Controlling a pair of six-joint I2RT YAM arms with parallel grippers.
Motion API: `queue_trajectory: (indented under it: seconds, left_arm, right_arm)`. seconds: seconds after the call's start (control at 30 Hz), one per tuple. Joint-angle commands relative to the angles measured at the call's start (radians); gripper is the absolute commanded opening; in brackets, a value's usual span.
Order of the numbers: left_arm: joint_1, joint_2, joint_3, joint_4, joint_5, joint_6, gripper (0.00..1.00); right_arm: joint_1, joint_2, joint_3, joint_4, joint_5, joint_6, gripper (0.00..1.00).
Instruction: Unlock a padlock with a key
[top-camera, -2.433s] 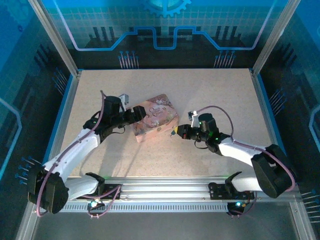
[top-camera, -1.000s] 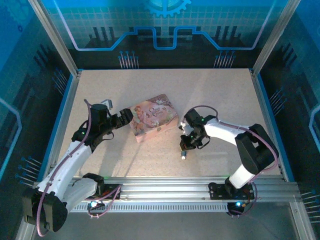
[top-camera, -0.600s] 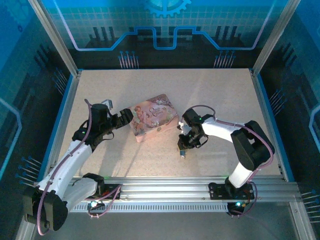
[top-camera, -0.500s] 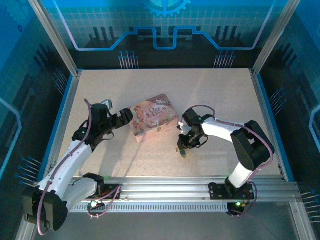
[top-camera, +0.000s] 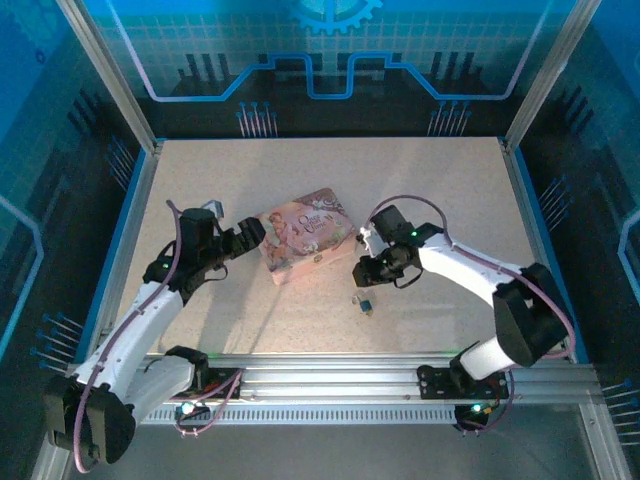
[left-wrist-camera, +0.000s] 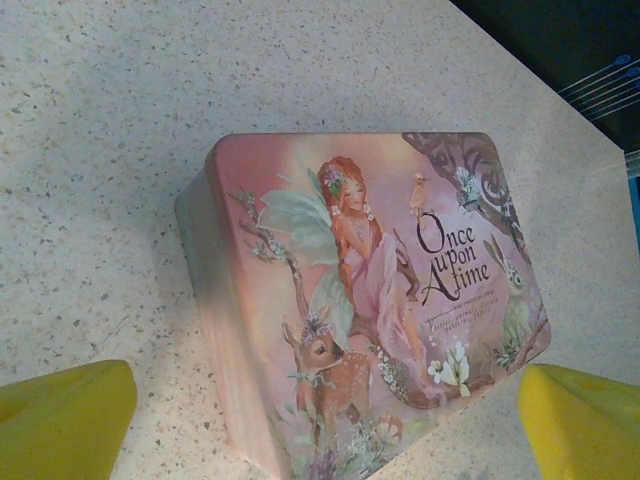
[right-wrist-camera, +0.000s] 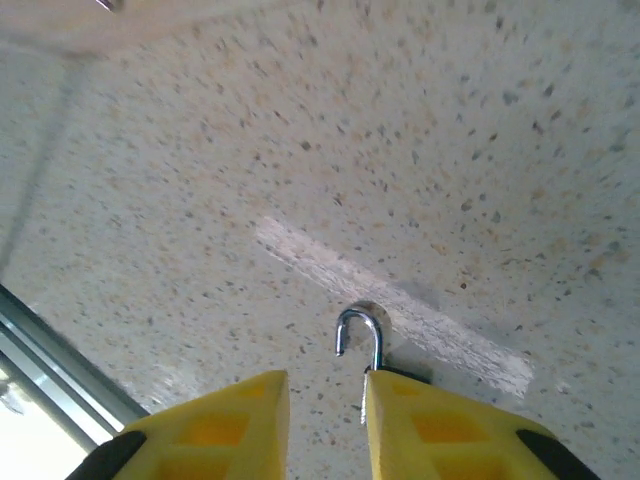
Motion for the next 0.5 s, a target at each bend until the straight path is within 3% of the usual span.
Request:
queue_trajectory:
  seconds: [0.0,0.3,0.47]
  left_arm:
    - [0.011,-0.037,0.033,-0.029,0.01,-0.02,0.99]
    - [0.016,-0.058,0.086,-0.045,-0.011,-0.026,0.99]
    - [0.018,-0.057,0.106,-0.045,-0.032,-0.028,0.99]
  right_arm:
    - [0.005,-0.088,0.025,-0.036,0.045,-0.032,0.36]
    - [-0.066,-0.354,0.003,-0.044,0.144,-0.103,0.52]
    - [-0.153,-0.501,-0.06,0.009,0.119,-0.098,0.6]
